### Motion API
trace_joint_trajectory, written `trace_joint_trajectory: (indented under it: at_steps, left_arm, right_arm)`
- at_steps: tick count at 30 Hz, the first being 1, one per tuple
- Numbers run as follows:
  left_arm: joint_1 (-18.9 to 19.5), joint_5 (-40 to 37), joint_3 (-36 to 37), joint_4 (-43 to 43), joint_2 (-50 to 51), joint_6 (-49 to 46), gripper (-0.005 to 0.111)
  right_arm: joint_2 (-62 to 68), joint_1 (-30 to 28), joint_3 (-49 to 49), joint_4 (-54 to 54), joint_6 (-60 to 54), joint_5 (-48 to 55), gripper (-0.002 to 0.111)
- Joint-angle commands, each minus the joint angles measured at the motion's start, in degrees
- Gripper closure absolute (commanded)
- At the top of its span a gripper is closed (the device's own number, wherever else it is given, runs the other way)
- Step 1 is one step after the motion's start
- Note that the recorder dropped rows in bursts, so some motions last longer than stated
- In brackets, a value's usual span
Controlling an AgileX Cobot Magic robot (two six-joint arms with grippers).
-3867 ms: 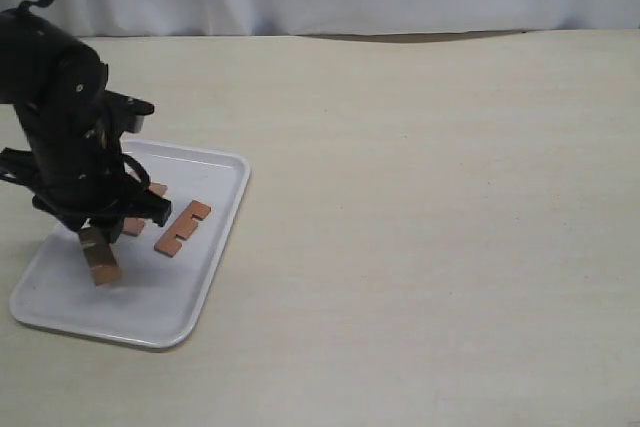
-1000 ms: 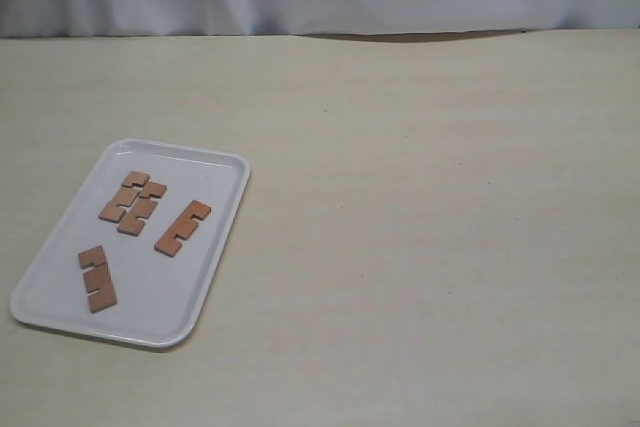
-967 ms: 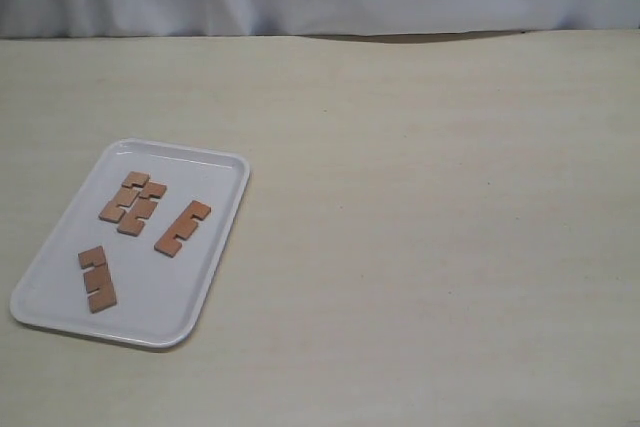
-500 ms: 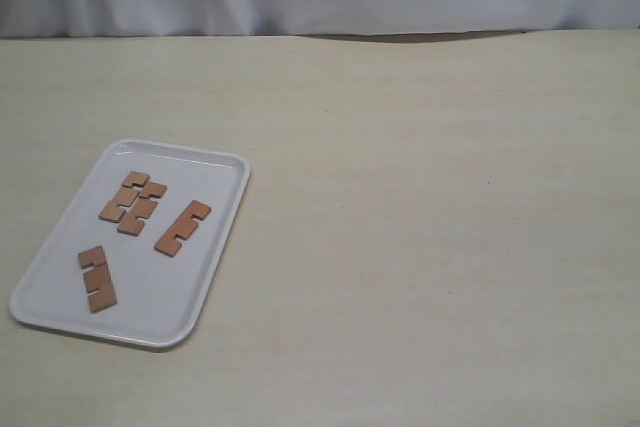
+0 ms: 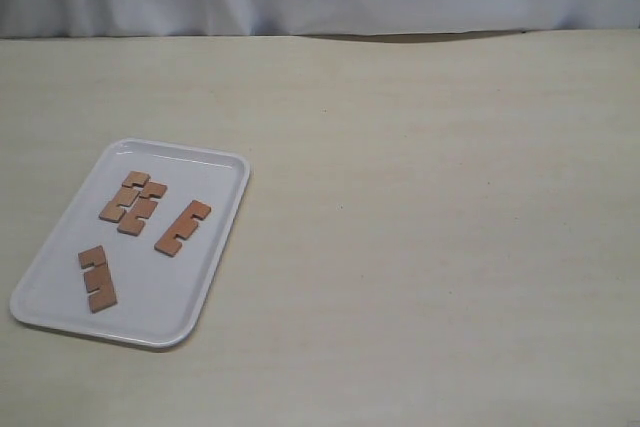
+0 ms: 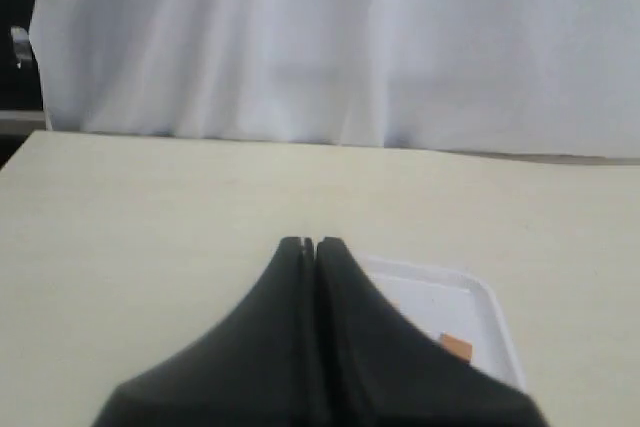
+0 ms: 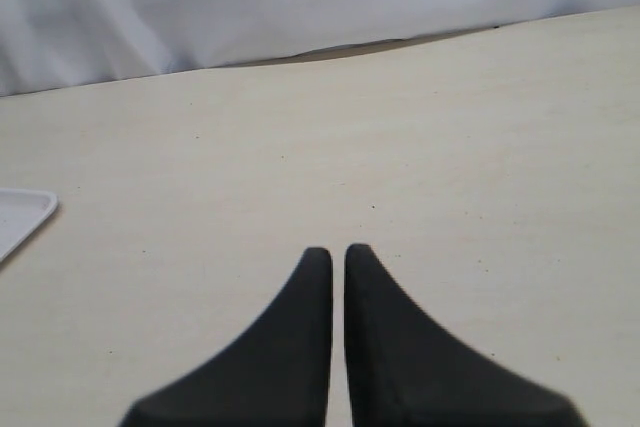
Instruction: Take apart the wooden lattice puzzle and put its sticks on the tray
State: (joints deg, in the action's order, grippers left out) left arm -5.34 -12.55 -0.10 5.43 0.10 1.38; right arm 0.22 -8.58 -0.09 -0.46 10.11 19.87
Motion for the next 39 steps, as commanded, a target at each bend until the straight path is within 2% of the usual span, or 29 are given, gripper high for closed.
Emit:
trace_joint_trajectory:
  at_steps: [1, 5, 39]
  left_arm:
    - [-0.05, -3.47, 0.10, 2.95, -0.10, 0.51, 0.107]
    - [-0.05, -3.78, 0.10, 0.83, -0.10, 0.17, 0.107]
    - [-0.05, -3.88, 0.10, 0.96, -0.10, 0.17, 0.107]
  right_arm:
    - [-0.22, -0.09, 0.09, 0.01, 0.19, -0.27, 0.104]
    - [-0.22, -0.09, 0.09, 0.01, 0.19, -0.27, 0.104]
    - [-0.22, -0.09, 0.09, 0.01, 0.19, -0.27, 0.104]
